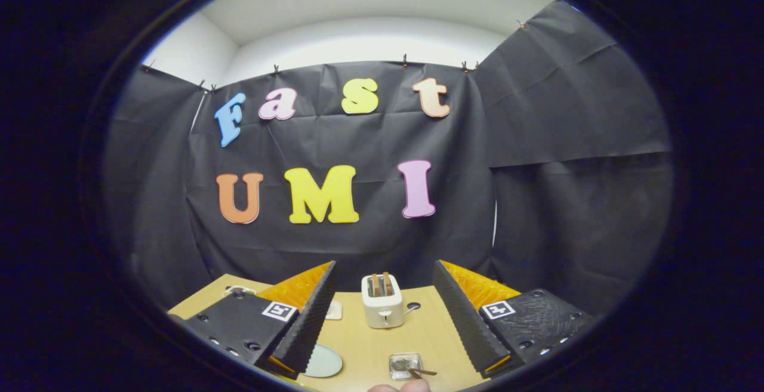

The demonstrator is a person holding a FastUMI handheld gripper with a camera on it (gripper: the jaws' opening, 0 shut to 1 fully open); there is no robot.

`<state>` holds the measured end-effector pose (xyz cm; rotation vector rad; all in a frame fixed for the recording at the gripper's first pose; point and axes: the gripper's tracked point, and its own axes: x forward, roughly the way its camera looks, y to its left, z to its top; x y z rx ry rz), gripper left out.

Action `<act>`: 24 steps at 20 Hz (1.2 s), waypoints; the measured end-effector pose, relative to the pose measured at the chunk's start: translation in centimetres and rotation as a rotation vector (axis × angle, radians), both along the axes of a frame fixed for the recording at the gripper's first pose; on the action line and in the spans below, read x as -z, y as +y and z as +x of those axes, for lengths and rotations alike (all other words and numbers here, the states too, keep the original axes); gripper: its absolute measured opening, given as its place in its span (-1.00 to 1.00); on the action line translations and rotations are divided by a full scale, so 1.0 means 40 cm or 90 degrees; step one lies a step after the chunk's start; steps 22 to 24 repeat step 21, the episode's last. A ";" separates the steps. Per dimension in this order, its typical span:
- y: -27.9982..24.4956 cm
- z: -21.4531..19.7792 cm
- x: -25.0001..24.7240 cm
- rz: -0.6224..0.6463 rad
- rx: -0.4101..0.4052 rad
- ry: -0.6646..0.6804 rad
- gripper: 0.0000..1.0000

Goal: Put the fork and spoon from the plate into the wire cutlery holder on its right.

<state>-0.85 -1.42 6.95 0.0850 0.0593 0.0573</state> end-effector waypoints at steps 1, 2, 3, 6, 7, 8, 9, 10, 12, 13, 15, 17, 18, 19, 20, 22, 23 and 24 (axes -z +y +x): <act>0.013 0.001 -0.002 0.001 -0.002 0.000 0.92; 0.025 0.009 0.005 0.002 -0.005 -0.001 0.92; 0.037 0.014 0.010 0.001 -0.007 0.001 0.92; 0.053 0.023 0.014 0.005 -0.009 0.007 0.92; 0.055 0.021 0.014 0.005 -0.008 0.010 0.92; 0.056 0.024 0.014 0.006 -0.007 0.011 0.92; 0.056 0.028 0.014 0.005 -0.004 0.010 0.92; 0.056 0.027 0.013 0.005 -0.003 0.008 0.92; 0.053 0.027 0.012 0.004 -0.001 0.006 0.92; 0.057 0.024 0.011 0.003 0.000 0.007 0.92; 0.056 0.024 0.013 -0.001 0.000 0.007 0.92; 0.055 0.019 0.014 -0.001 0.001 0.010 0.92; 0.056 0.023 0.014 0.001 0.003 0.010 0.92; 0.053 0.022 0.013 0.002 0.006 0.011 0.92; 0.054 0.025 0.016 0.004 0.008 0.013 0.93; 0.053 0.025 0.014 0.007 0.010 0.013 0.92; 0.053 0.025 0.014 0.007 0.010 0.013 0.92; 0.053 0.025 0.014 0.007 0.010 0.013 0.92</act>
